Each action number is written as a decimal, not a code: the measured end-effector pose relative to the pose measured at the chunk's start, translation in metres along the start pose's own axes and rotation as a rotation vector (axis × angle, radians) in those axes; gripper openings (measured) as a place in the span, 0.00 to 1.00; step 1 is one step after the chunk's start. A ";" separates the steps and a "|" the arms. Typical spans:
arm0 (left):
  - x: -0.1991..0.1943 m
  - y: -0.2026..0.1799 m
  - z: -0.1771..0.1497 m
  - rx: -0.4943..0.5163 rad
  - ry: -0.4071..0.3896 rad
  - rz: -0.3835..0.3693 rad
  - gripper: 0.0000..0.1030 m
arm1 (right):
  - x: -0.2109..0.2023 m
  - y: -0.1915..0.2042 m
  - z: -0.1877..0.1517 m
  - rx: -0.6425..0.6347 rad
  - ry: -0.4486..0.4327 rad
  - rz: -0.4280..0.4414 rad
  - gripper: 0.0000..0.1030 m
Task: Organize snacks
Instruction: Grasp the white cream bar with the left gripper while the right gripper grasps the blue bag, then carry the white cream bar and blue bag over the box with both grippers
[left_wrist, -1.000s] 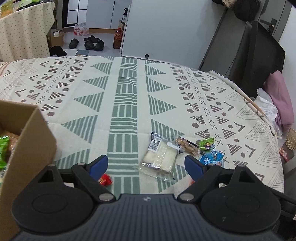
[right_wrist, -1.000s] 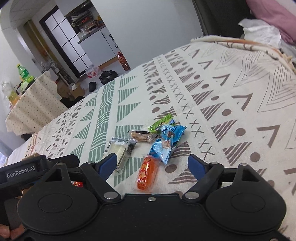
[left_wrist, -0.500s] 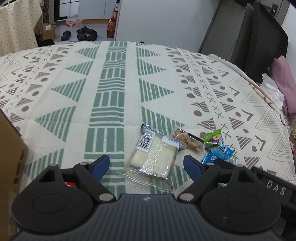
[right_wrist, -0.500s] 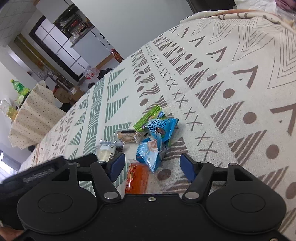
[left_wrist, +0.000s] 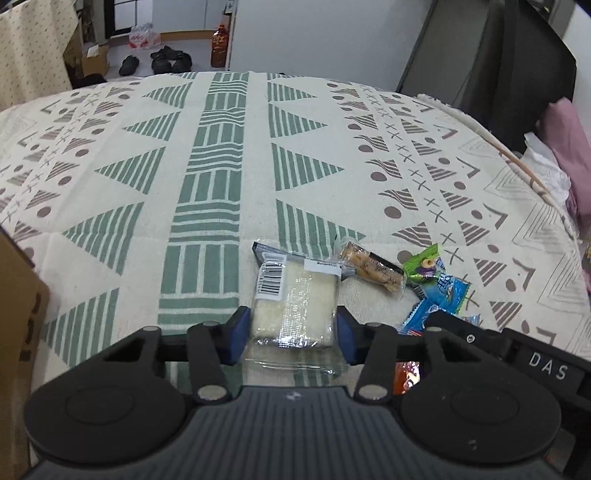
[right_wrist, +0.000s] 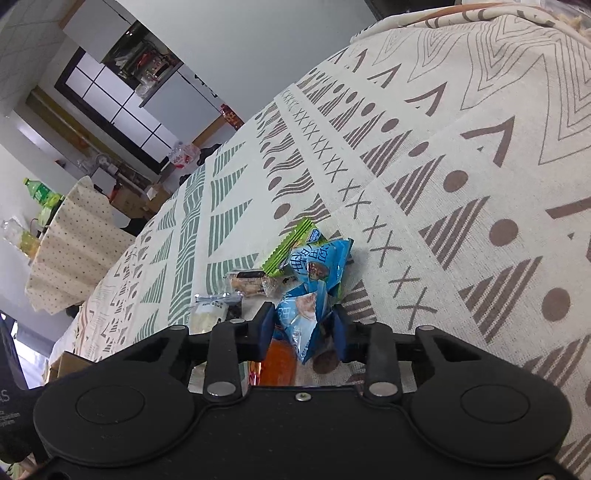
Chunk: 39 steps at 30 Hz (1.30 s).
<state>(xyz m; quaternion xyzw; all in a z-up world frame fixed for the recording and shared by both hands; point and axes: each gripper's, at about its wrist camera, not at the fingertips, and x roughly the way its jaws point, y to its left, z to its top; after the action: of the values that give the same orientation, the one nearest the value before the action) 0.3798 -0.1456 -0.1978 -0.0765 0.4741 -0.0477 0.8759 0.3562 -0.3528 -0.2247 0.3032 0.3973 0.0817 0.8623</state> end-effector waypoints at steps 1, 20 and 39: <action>-0.002 0.001 0.000 -0.006 0.000 0.003 0.46 | 0.000 0.001 0.000 -0.001 0.001 -0.002 0.31; -0.090 0.007 -0.010 -0.067 -0.111 -0.029 0.45 | -0.057 0.033 -0.006 -0.099 -0.076 -0.058 0.30; -0.169 0.054 -0.015 -0.136 -0.174 -0.035 0.45 | -0.110 0.114 -0.026 -0.215 -0.126 -0.029 0.30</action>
<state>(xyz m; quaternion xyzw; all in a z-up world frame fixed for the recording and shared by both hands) 0.2756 -0.0675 -0.0767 -0.1479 0.3971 -0.0236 0.9055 0.2753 -0.2914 -0.1007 0.2078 0.3358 0.0923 0.9141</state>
